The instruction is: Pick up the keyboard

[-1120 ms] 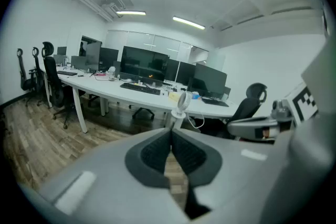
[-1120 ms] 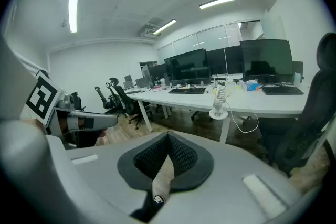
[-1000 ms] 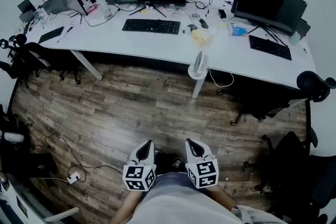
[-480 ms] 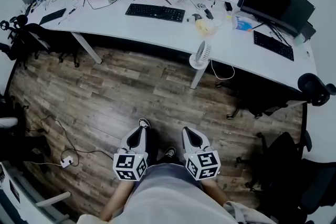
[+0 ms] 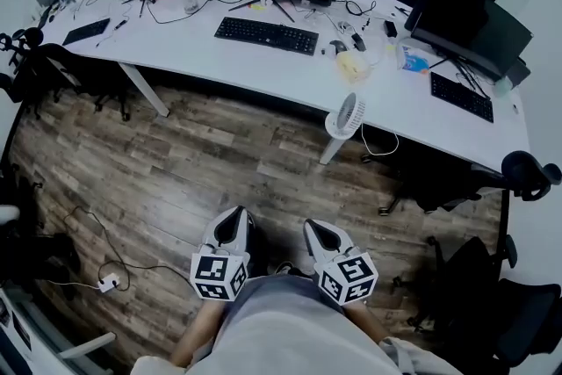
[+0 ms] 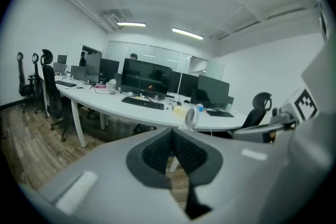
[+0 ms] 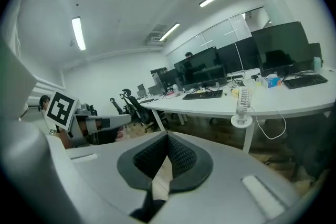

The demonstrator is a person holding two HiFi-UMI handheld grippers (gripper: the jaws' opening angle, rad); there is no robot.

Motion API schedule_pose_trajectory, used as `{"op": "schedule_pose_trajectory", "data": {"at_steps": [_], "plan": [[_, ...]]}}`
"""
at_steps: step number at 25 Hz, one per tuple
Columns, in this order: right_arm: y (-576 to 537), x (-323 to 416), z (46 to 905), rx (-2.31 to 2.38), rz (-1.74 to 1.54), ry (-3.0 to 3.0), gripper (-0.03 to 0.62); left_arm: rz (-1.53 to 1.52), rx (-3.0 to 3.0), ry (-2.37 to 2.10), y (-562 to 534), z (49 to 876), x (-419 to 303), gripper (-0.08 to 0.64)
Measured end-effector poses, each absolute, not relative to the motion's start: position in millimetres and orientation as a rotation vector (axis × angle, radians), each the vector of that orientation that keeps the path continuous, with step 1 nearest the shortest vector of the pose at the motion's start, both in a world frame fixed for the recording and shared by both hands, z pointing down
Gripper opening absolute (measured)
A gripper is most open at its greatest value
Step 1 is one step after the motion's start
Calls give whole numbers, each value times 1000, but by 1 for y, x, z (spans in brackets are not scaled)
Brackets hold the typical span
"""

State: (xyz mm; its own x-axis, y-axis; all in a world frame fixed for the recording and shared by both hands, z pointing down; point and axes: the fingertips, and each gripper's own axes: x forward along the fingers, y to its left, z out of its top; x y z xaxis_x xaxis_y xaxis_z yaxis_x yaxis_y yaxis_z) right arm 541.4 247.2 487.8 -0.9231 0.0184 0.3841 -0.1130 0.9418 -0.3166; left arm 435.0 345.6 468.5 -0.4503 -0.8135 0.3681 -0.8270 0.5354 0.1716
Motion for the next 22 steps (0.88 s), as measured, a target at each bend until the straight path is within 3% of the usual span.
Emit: {"op": "schedule_pose_trajectory", "data": {"at_steps": [22], "plan": [[246, 309, 446, 127, 365, -2795, -2, 67, 1438, -2470, 346, 421, 218, 0]]}}
